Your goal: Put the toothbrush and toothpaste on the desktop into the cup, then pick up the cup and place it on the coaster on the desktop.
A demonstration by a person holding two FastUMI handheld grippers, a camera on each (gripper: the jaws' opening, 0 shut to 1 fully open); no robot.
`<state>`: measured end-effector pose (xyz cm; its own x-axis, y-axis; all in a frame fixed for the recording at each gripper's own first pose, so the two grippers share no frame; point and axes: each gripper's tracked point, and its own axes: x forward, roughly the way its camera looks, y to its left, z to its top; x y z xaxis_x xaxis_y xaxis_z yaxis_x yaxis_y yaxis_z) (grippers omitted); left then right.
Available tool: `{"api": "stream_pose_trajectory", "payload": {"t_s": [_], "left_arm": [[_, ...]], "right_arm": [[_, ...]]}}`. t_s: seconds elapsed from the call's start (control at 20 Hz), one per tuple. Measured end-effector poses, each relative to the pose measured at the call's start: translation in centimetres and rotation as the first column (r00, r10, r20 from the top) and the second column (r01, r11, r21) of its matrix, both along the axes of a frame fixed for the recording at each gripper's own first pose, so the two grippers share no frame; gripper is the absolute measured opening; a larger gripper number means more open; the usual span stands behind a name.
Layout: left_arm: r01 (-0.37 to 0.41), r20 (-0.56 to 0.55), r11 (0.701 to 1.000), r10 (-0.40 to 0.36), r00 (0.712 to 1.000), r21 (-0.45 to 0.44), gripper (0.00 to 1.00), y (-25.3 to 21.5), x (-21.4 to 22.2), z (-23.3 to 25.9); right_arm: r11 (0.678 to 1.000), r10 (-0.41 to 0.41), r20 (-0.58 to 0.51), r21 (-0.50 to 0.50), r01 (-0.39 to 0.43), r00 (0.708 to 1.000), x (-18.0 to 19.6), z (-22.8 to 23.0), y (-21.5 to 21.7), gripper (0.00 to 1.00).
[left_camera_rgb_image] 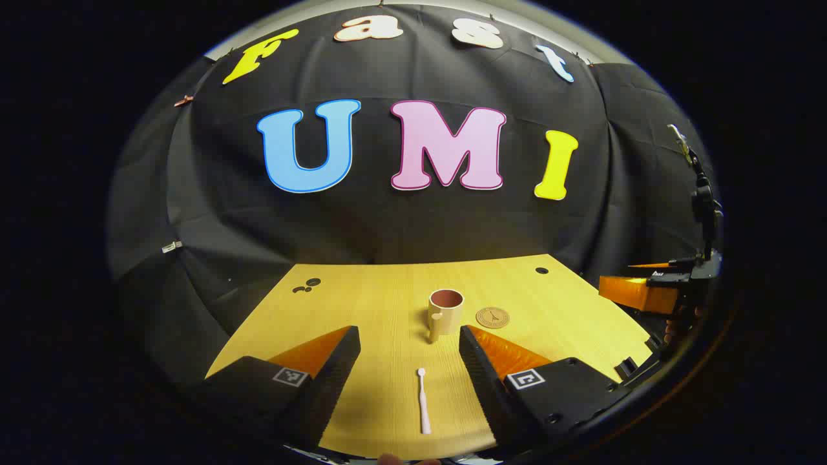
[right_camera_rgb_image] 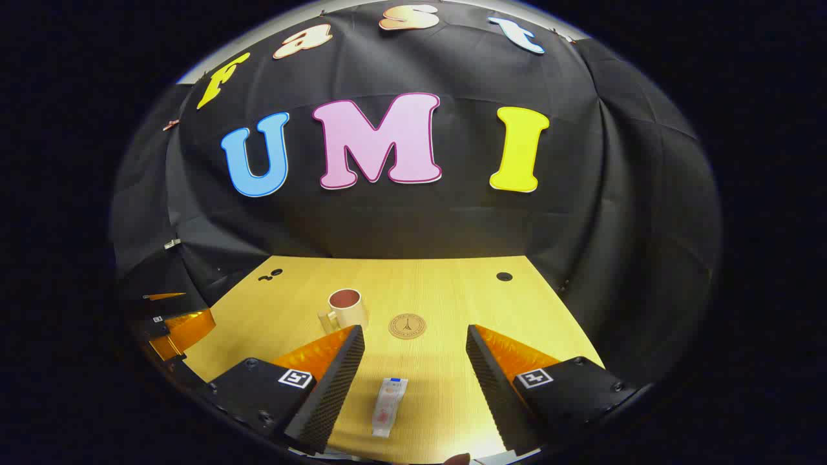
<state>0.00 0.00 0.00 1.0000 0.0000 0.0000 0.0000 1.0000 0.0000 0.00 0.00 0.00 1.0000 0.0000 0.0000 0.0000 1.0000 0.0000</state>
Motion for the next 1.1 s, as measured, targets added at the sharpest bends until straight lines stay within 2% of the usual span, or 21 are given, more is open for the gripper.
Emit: {"api": "stream_pose_trajectory", "payload": {"t_s": [0.7,0.95,1.1], "left_arm": [[0.017,-0.024,1.0,-0.017,1.0,0.0,0.96,1.0,1.4,-0.6],[0.012,-0.045,1.0,-0.013,0.999,-0.017,0.95,2.0,2.3,-1.6],[0.02,-0.056,1.0,-0.021,0.998,-0.011,0.96,2.3,2.7,-2.0]], "right_arm": [[1.0,-0.004,-0.07,-0.012,0.003,0.998,1.0,-2.4,2.1,0.97],[1.0,-0.004,-0.198,0.002,0.004,0.98,2.5,-5.6,2.2,0.97],[1.0,-0.006,-0.301,0.002,0.007,0.954,3.1,-8.9,3.0,0.97]]}}
